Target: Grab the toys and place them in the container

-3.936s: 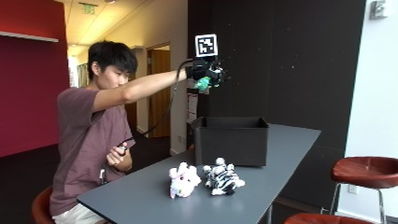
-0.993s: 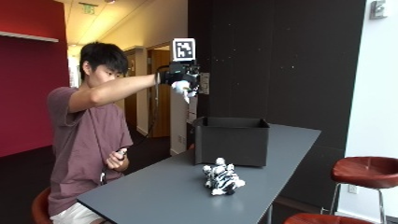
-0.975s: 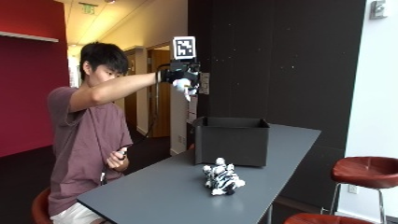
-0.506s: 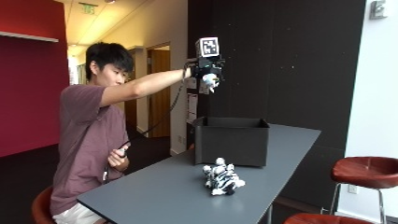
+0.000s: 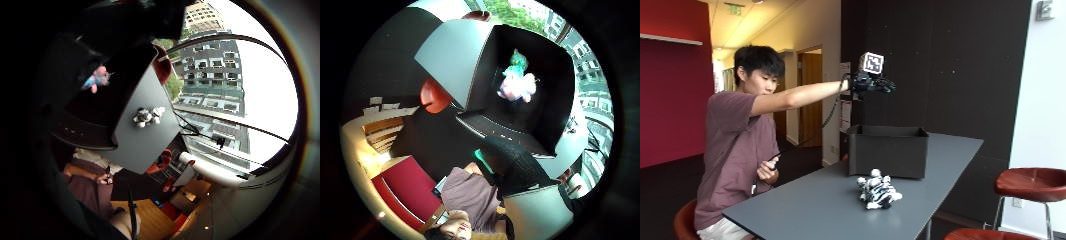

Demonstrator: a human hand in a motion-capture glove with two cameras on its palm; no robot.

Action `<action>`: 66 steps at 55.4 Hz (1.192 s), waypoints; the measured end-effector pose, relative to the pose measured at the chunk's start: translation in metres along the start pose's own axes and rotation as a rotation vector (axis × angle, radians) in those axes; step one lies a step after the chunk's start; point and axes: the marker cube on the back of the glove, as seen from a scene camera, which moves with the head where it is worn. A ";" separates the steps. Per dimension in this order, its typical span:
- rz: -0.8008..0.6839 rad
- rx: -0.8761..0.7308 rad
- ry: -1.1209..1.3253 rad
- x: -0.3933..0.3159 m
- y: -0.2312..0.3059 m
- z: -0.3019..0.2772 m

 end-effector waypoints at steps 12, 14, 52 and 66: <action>0.109 0.042 -0.048 0.079 0.041 -0.009; 0.118 0.040 -0.047 0.098 0.049 -0.005; 0.398 -0.256 -0.199 0.268 0.022 0.363; 0.490 -0.065 -0.249 0.272 0.008 0.380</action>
